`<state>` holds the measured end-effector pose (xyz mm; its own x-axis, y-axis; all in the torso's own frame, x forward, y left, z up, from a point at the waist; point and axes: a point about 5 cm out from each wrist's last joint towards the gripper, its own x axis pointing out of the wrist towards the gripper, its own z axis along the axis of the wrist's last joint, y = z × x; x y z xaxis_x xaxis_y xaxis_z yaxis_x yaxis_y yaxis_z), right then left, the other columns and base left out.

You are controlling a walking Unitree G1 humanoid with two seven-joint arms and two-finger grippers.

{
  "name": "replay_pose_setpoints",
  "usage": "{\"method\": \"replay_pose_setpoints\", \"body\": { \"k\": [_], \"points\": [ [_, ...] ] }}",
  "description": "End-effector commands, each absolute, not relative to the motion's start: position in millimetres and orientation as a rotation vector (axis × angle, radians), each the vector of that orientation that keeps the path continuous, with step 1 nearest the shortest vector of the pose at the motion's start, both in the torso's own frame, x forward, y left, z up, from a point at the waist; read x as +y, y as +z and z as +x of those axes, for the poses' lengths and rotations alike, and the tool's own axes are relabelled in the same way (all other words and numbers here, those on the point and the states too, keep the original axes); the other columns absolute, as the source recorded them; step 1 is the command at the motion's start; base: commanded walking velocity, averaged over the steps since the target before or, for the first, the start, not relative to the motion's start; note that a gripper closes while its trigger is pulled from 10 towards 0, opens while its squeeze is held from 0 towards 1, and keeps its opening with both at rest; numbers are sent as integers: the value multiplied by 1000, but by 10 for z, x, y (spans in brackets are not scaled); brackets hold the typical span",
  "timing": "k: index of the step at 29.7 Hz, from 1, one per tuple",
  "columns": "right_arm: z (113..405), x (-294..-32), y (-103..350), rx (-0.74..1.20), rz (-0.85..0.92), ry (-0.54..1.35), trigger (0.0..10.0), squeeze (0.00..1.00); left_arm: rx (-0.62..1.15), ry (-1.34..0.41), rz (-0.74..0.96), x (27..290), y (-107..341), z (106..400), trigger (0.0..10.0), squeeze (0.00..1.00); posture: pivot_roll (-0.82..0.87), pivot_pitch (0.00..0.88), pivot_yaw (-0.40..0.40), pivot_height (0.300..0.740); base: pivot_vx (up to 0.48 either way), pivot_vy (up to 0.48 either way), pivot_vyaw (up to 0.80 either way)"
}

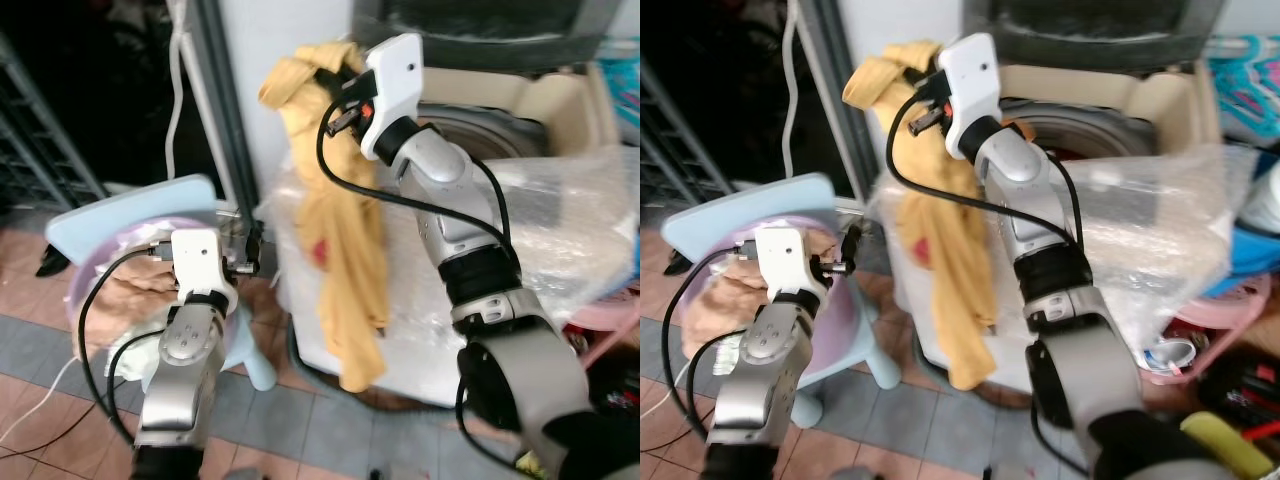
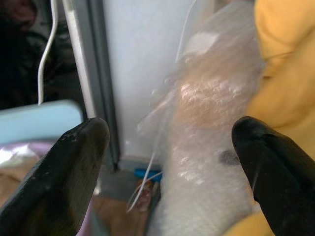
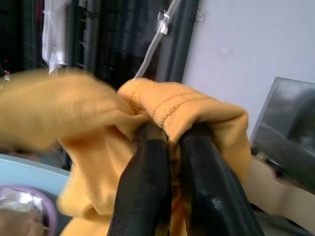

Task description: Clothes washing

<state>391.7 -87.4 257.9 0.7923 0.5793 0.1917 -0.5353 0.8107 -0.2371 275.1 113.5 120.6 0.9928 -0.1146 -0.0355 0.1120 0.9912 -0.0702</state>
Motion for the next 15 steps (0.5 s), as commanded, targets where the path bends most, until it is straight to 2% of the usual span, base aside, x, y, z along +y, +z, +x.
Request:
{"method": "replay_pose_setpoints", "body": {
  "k": [1,3,5,7,9,12,15],
  "points": [
    [3976,-752,3042,-382,-206,575,10000,0,37,-74,-67,1224,1216,2770,10000,0,-25,0,34,740,277,0,0],
    [4067,-1067,3501,-501,-175,330,10000,0,34,-73,-68,1216,1225,2781,10000,0,-22,0,31,740,279,0,0],
    [4017,-1459,3949,-656,-91,84,10000,0,33,-71,-69,1216,1224,2778,10000,0,-20,0,27,740,276,0,0],
    [3922,-1632,4178,-759,-102,17,10000,0,34,-66,-69,1224,1217,2767,10000,0,-18,0,25,740,276,0,0],
    [3884,-1700,4247,-790,-126,7,10000,0,38,-60,-70,1231,1207,2759,10000,0,-23,0,25,740,266,0,0],
    [3948,-1663,4093,-724,-137,59,10000,0,39,-58,-71,1229,1201,2758,10000,0,-26,0,25,740,0,0,0],
    [4061,-1561,3623,-601,-156,123,10000,0,39,-60,-72,1191,1205,2763,10000,0,-26,0,26,740,0,0,0]
  ]
}}
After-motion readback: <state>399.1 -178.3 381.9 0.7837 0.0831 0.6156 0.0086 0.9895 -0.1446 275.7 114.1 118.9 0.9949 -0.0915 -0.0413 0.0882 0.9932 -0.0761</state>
